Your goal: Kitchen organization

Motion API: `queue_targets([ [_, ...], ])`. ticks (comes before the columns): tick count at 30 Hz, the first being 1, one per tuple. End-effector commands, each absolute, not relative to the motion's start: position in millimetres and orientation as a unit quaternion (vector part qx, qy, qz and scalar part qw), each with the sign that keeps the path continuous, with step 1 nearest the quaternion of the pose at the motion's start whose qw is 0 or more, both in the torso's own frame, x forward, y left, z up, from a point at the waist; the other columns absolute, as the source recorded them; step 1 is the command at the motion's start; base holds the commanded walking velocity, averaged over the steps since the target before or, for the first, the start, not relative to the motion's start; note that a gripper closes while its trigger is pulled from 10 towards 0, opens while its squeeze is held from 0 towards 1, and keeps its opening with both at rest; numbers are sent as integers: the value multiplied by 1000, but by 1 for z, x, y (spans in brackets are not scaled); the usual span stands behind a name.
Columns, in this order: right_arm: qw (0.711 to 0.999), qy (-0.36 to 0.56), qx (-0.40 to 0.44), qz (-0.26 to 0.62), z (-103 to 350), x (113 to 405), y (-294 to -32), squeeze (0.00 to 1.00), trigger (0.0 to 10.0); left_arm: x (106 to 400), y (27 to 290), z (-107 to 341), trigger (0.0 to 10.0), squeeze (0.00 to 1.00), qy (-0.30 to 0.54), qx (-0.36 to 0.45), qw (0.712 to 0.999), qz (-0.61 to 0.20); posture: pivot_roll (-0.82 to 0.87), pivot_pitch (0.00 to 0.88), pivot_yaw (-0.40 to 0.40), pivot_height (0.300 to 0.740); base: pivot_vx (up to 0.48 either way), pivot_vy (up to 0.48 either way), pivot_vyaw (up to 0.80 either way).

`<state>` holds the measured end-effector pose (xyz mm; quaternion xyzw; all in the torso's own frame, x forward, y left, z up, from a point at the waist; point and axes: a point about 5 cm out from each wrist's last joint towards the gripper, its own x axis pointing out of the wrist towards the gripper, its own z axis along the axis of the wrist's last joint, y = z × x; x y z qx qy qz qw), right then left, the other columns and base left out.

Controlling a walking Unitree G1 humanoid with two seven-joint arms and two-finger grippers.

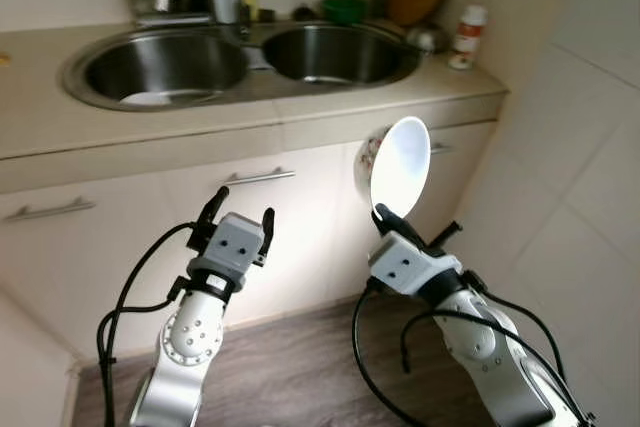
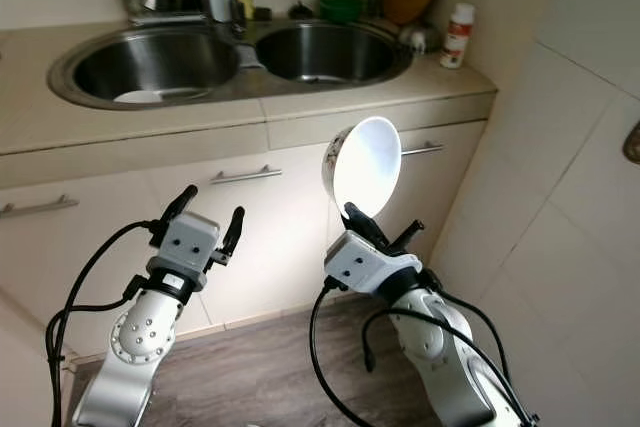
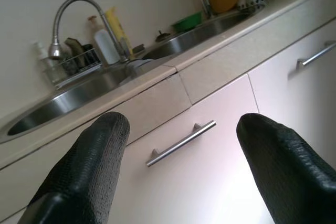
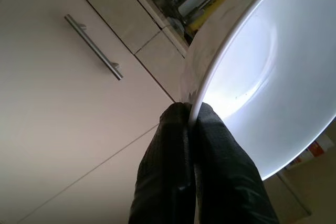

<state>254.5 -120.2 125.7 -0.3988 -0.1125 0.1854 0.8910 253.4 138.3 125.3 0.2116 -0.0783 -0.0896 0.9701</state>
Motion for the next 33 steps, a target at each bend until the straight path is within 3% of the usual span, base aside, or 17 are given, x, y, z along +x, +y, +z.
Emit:
queue_targets([
  [1, 893, -128, -391, 181, 134, 255, -119, 0, 0, 255, 142, 125, 10000, 0, -75, 214, 970, -85, 82, 0, -54, 740, 0, 0, 800],
  [2, 898, -139, -383, 168, 140, 259, -118, 0, 2745, 257, 141, 128, 10000, 0, -77, 214, 970, -82, 88, 0, -56, 740, 0, 0, 0],
  [4, 900, -143, -379, 162, 143, 261, -119, 0, 2745, 258, 141, 130, 10000, 0, -80, 212, 971, -80, 88, 0, -56, 740, 0, 0, 0],
  [5, 902, -150, -375, 155, 147, 264, -119, 0, 10000, 259, 141, 132, 10000, 0, -83, 212, 971, -78, 88, 0, -56, 740, 0, 0, 0],
  [24, 896, -201, -372, 136, 166, 273, -112, 0, 10000, 264, 144, 150, 10000, 0, -130, 162, 976, -67, 94, 0, -60, 740, 0, 0, 0],
  [33, 896, -207, -368, 139, 169, 276, -109, 0, 10000, 267, 144, 154, 10000, 0, -139, 155, 976, -63, 98, 0, -64, 740, 256, 0, 168],
])
